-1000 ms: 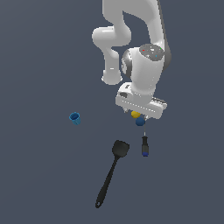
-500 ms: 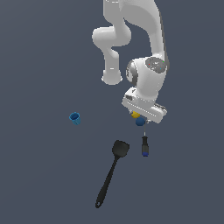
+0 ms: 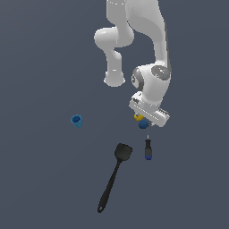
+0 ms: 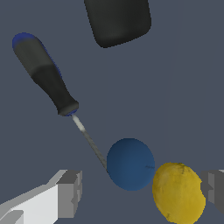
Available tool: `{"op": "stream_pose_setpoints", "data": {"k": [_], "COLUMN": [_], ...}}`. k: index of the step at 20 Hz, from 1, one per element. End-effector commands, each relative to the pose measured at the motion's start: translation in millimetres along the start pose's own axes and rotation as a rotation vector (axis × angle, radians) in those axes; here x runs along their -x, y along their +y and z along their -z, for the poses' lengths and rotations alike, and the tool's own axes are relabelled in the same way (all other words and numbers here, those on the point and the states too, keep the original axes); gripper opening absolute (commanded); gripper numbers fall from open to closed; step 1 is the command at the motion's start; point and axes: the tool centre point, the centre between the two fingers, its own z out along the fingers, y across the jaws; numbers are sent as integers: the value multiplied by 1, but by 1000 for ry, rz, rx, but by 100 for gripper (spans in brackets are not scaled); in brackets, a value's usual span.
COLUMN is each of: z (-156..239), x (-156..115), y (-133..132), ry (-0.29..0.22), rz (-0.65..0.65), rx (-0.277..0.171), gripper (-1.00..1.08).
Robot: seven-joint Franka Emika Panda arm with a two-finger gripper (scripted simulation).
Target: Pick up a designated object from a clutter of objects.
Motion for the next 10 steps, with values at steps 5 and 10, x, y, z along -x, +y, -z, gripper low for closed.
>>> {"op": "stream_pose_setpoints", "data": {"k": [5, 10], "z": [-11, -12], "x": [11, 12], "y": [1, 1], "ry": [-2, -3], "rz": [-41, -45], "rx": [0, 1], "gripper": [100, 100]}}
